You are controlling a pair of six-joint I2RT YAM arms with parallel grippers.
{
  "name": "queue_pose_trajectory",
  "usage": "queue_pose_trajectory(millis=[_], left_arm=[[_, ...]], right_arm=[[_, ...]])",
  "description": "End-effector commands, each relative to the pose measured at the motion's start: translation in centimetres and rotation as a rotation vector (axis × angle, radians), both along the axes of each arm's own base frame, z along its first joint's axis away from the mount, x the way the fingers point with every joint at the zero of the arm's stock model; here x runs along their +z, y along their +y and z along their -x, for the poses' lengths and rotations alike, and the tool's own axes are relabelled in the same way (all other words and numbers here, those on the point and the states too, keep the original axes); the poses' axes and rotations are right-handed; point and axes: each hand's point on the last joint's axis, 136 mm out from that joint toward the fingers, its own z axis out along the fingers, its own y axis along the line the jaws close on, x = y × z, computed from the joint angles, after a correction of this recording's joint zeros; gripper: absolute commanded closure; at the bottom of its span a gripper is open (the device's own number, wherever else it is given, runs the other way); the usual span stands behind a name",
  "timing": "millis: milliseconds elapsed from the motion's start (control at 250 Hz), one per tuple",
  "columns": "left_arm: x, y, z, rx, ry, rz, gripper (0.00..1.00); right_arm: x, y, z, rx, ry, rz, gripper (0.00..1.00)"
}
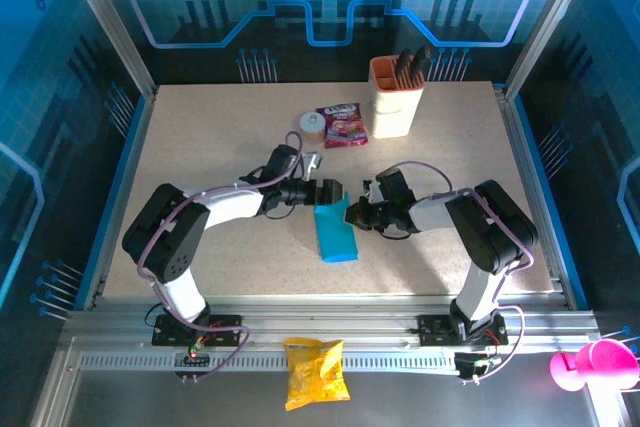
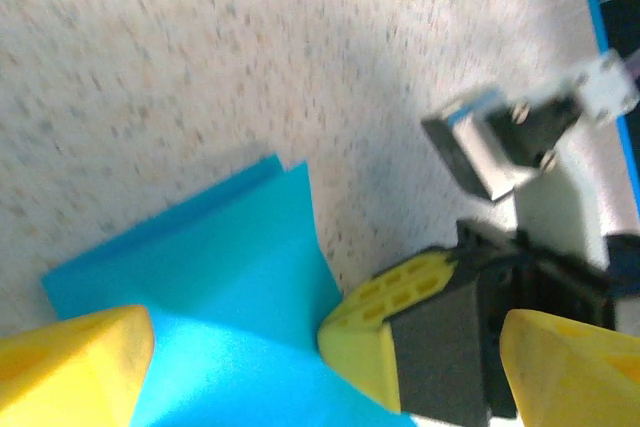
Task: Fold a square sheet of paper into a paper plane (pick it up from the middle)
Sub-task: First fold in half a square sheet of paper at the center of the table.
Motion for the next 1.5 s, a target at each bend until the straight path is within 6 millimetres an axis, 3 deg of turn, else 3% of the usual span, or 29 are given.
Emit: queue_pose_trajectory(millis=[0, 208, 611, 731, 955, 1059, 1158, 1226, 1362, 1498], left_arm=[[2.0, -0.6, -0.3, -0.034, -0.01, 0.044, 0.1], [0.8, -1.0, -0.2, -0.055, 0.014, 0.047, 0.1], [-5.4, 0.1, -0.3, 0.004, 0.083, -0.029, 0.12], [-4.4, 0.5, 0.0, 0.01, 0.062, -0.031, 0.12], [1.1, 0.5, 1.8, 0.01, -0.029, 0.002, 0.13], [1.4, 0.8, 3.2, 0.006, -0.026, -0.034, 0.29], [0.1, 1.1, 4.7, 0.003, 0.001, -0.113, 0.77], [-1.2, 0.7, 5.8, -0.024, 0.02, -0.156, 1.0], [-3.4, -0.1, 8.0, -0.057, 0.032, -0.222, 1.0], [-4.4, 0.2, 8.8, -0.027, 0.026, -0.234, 1.0]], right_arm=[[-3.6, -2.5, 1.0, -0.043, 0.077, 0.118, 1.0], [-3.9, -2.7, 1.1, -0.046, 0.083, 0.121, 1.0], [-5.0, -2.9, 1.5, -0.043, 0.106, 0.135, 1.0], [-5.4, -3.1, 1.7, -0.046, 0.113, 0.143, 1.0], [-5.7, -3.5, 2.0, -0.051, 0.117, 0.157, 1.0], [-5.7, -3.6, 2.0, -0.053, 0.117, 0.158, 1.0], [-5.8, -3.6, 2.0, -0.052, 0.118, 0.161, 1.0], [-5.9, -3.7, 2.1, -0.053, 0.123, 0.162, 1.0], [-5.9, -3.7, 2.2, -0.052, 0.123, 0.163, 1.0], [-5.9, -3.7, 2.2, -0.05, 0.122, 0.162, 1.0]])
